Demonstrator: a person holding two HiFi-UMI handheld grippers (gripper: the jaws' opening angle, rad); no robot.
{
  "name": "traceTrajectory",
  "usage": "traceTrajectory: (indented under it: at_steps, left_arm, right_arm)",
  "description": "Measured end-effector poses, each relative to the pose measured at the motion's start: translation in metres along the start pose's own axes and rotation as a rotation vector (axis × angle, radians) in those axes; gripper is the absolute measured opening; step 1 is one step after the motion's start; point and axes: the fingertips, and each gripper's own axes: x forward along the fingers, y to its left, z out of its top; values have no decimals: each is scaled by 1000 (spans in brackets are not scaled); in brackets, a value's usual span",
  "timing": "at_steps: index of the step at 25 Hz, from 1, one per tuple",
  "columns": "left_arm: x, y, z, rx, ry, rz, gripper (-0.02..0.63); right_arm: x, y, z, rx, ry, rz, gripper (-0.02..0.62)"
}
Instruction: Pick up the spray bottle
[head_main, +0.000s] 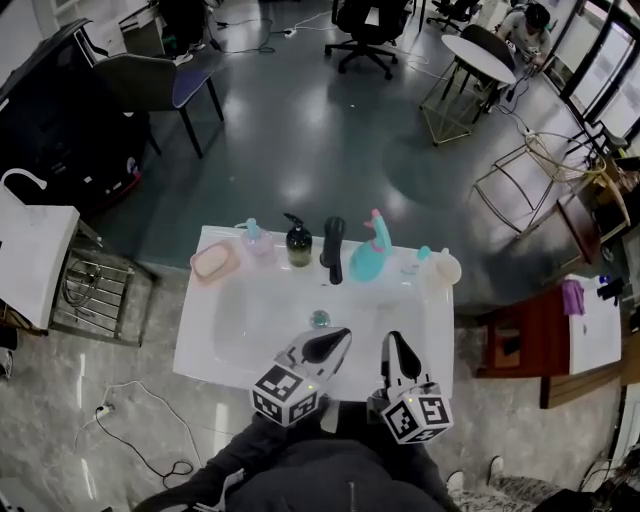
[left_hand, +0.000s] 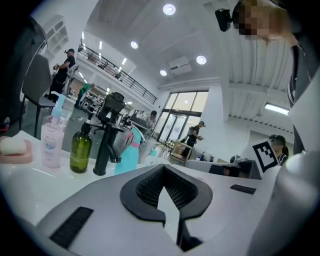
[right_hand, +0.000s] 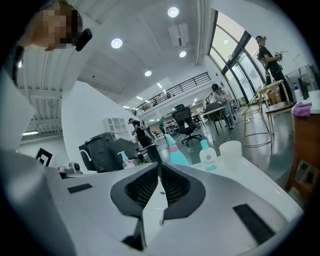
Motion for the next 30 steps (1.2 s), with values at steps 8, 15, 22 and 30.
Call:
traceTrajectory:
  at_steps: [8,15,22,30]
  left_arm:
    - [28,3,25,51,-31,14,6]
    - [50,21,65,124,-94,85,6]
    - [68,39,90,151,-103,134,6]
    - [85,49,111,134,-121,157,6]
  right_arm:
    - [38,-5,42,-66,-72,74,12]
    - [80,-18,65,-134,-84,105,12]
    - [119,-25,76,-160,-82,120,12]
    - [151,-33,85,-176,-78,108,23]
